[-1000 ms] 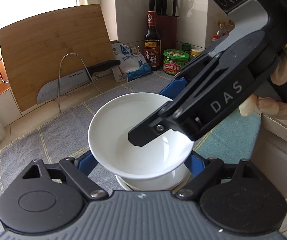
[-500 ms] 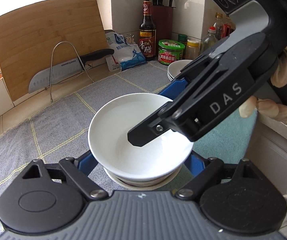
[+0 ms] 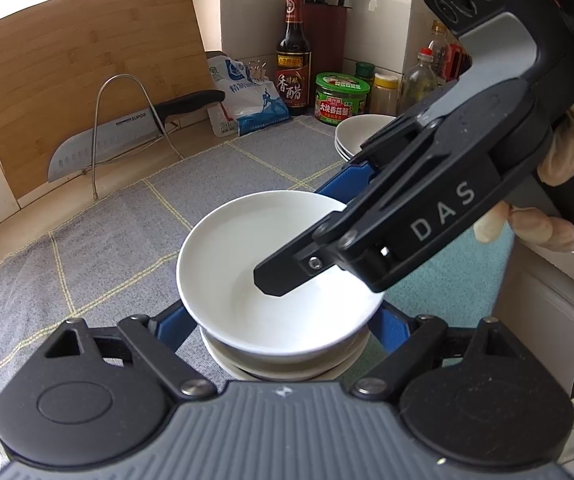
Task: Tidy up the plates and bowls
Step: 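Lower the bowl onto the stacked bowls and open both tools, then grip the three-bowl stack with both tools and lift it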
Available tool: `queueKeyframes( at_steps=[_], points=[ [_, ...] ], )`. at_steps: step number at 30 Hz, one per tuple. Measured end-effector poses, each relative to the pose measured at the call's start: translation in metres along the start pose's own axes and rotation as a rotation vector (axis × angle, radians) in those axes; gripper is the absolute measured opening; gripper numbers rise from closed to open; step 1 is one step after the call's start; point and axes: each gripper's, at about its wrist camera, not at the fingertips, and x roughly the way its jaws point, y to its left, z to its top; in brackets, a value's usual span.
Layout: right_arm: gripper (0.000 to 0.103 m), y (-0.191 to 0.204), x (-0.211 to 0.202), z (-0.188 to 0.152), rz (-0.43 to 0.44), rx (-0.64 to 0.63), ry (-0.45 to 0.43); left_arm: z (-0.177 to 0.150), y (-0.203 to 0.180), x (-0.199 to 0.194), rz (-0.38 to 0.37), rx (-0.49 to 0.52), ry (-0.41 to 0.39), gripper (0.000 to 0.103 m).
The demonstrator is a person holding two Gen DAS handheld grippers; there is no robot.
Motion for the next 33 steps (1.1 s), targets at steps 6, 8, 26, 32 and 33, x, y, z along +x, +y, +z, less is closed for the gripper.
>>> queueKeyframes(
  at_steps=[6, 8, 26, 32, 33],
  points=[
    [0.074, 0.000, 0.005, -0.001, -0.006, -0.008, 0.011, 0.000, 0.001, 0.002, -0.010, -0.017, 0.006, 0.092],
    [0.074, 0.000, 0.006, -0.001, -0.009, -0.013, 0.013, 0.001, 0.002, 0.003, -0.012, -0.020, 0.010, 0.092],
    [0.095, 0.008, 0.007, -0.006, -0.028, -0.061, -0.009, -0.002, 0.003, 0.003, -0.010, 0.012, 0.014, 0.097],
    [0.101, 0.012, 0.003, -0.007, -0.035, -0.075, -0.023, -0.006, 0.007, -0.002, -0.011, 0.012, 0.024, 0.098],
    [0.101, 0.013, 0.003, -0.008, -0.037, -0.077, -0.023, -0.007, 0.008, -0.003, -0.010, 0.018, 0.027, 0.098]
  ],
)
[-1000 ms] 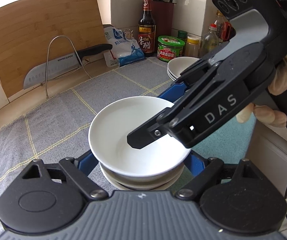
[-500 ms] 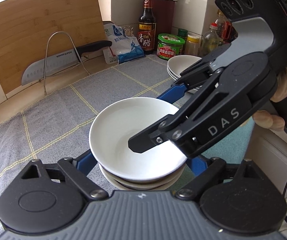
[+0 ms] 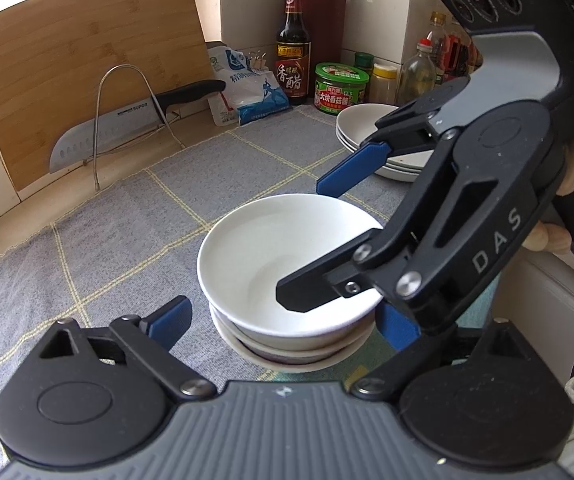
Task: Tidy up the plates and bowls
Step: 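Grip the three-bowl stack with both tools and lift it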
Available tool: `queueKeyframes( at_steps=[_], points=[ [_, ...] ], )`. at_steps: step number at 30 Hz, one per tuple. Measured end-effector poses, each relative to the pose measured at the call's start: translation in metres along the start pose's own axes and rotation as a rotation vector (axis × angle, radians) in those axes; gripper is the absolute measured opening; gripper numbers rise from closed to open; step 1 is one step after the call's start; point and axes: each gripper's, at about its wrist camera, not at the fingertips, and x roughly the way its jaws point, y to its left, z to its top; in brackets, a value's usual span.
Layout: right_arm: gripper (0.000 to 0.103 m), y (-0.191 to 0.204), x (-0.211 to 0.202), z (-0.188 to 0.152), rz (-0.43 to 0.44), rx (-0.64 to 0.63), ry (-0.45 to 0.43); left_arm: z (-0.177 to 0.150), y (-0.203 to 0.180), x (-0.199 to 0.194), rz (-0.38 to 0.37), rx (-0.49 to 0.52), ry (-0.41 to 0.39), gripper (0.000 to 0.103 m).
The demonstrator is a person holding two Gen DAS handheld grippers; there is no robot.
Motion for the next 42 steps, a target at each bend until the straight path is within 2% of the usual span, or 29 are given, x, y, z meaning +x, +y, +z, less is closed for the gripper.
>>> queueKeyframes(
  at_steps=[6, 14, 18, 22, 24, 28, 35, 39, 42],
  points=[
    [0.103, 0.006, -0.006, 0.000, -0.011, -0.019, -0.012, -0.005, 0.005, -0.008, -0.024, 0.017, 0.017, 0.098],
    [0.103, 0.026, -0.023, -0.004, -0.051, -0.119, -0.050, -0.010, 0.018, -0.028, -0.020, 0.033, -0.061, 0.098],
    [0.103, 0.040, -0.039, -0.016, -0.095, -0.186, -0.092, -0.020, 0.022, -0.032, -0.052, 0.146, -0.103, 0.102],
    [0.103, 0.043, -0.039, -0.036, -0.121, -0.238, -0.035, -0.028, 0.026, -0.019, -0.132, 0.204, -0.049, 0.102],
    [0.103, 0.038, -0.030, -0.049, -0.105, -0.260, 0.013, -0.032, 0.027, -0.009, -0.161, 0.218, -0.029, 0.102],
    [0.103, 0.022, -0.004, -0.065, -0.073, -0.290, 0.070, -0.035, 0.025, 0.011, -0.157, 0.245, 0.005, 0.102],
    [0.102, -0.002, 0.025, -0.062, 0.042, -0.318, 0.071, -0.029, 0.024, 0.039, -0.190, 0.281, 0.059, 0.099],
    [0.101, -0.012, 0.035, -0.056, 0.075, -0.342, 0.089, -0.022, 0.030, 0.045, -0.246, 0.274, 0.078, 0.099],
    [0.099, -0.017, 0.036, -0.052, 0.103, -0.339, 0.098, -0.015, 0.032, 0.049, -0.284, 0.310, 0.083, 0.092]
  ],
)
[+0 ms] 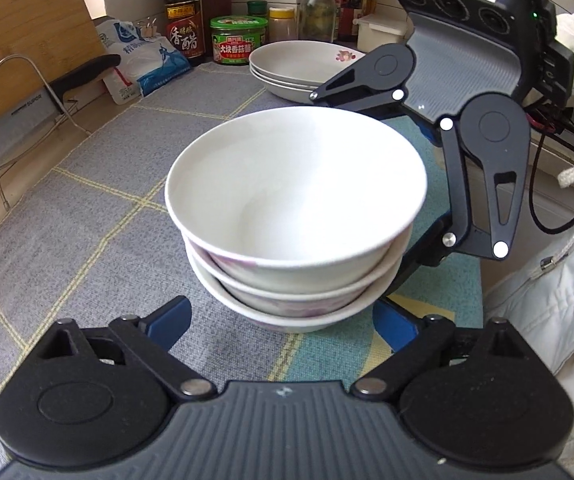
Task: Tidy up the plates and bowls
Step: 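Grip the three-bowl stack with both tools and lift it, then carry the bowl stack with both tools onto the white plate stack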
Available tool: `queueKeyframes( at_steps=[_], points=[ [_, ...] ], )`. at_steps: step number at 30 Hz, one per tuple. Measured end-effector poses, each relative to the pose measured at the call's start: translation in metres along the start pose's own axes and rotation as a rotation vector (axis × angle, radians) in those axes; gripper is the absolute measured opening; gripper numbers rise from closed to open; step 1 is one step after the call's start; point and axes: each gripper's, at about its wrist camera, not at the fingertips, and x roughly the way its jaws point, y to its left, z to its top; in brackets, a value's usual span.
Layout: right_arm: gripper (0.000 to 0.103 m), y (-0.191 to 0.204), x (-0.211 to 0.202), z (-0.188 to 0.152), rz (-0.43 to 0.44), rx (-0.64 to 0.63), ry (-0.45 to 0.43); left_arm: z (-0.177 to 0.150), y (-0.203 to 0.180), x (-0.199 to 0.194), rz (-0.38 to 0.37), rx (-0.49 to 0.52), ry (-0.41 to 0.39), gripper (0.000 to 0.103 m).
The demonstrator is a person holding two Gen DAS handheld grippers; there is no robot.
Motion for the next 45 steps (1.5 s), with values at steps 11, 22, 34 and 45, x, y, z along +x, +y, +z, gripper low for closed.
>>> queueKeyframes(
  at_steps=[11, 22, 34, 45],
  points=[
    [0.094, -0.006, 0.002, 0.009, 0.068, -0.050, 0.037, 0.009, 0.016, 0.003, -0.103, 0.080, 0.029, 0.088],
    [0.085, -0.005, 0.002, 0.016, 0.078, -0.080, 0.061, 0.013, 0.016, 0.002, -0.135, 0.155, 0.033, 0.084],
    [0.085, -0.006, -0.007, 0.015, 0.059, -0.085, 0.058, 0.023, 0.008, -0.001, -0.104, 0.166, 0.040, 0.084],
    [0.085, -0.046, -0.061, -0.007, -0.014, -0.100, 0.045, 0.091, -0.010, 0.022, -0.081, 0.214, 0.006, 0.084]
  ],
)
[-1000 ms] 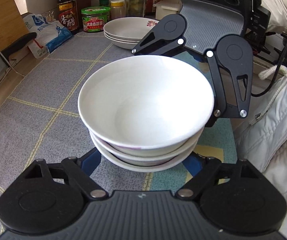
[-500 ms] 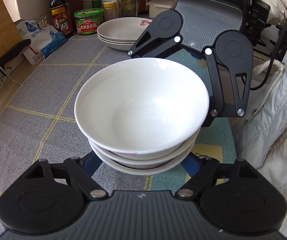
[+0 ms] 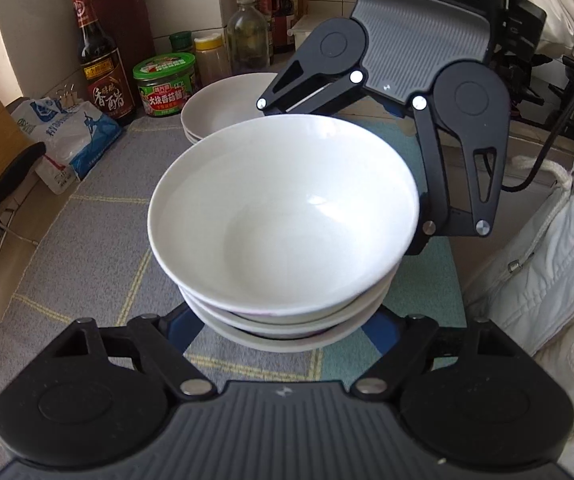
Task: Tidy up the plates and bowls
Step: 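Carry the bowl stack with both tools onto the white plate stack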
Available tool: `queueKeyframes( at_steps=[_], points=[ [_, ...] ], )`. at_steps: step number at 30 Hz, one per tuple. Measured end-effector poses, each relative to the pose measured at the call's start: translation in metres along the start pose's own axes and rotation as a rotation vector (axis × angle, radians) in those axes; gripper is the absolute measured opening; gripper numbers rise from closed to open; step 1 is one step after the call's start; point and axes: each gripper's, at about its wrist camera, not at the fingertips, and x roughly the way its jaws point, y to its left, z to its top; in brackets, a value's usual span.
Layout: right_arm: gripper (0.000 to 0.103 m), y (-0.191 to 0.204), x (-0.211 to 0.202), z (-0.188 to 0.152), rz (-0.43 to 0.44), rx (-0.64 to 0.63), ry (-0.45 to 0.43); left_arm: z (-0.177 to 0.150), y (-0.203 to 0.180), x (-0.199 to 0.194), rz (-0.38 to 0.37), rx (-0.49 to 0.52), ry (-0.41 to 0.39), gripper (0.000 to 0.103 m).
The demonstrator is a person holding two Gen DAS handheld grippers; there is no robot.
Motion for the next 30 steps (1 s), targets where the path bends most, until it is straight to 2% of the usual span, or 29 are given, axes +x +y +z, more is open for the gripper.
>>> queueKeyframes(
  at_steps=[11, 16, 23, 30],
  points=[
    [0.085, -0.077, -0.056, -0.053, -0.120, 0.030, 0.023, 0.087, -0.006, 0.073, 0.003, 0.095, -0.069, 0.084],
    [0.085, -0.111, -0.066, -0.076, -0.157, 0.051, 0.034, 0.119, 0.009, 0.108, 0.001, 0.127, -0.072, 0.084],
    [0.085, -0.140, -0.065, -0.099, -0.157, 0.083, 0.050, 0.139, 0.021, 0.142, -0.010, 0.125, -0.048, 0.084],
    [0.085, -0.149, -0.062, -0.108, -0.136, 0.104, 0.049, 0.142, 0.025, 0.153, -0.019, 0.110, -0.029, 0.084]
  ],
)
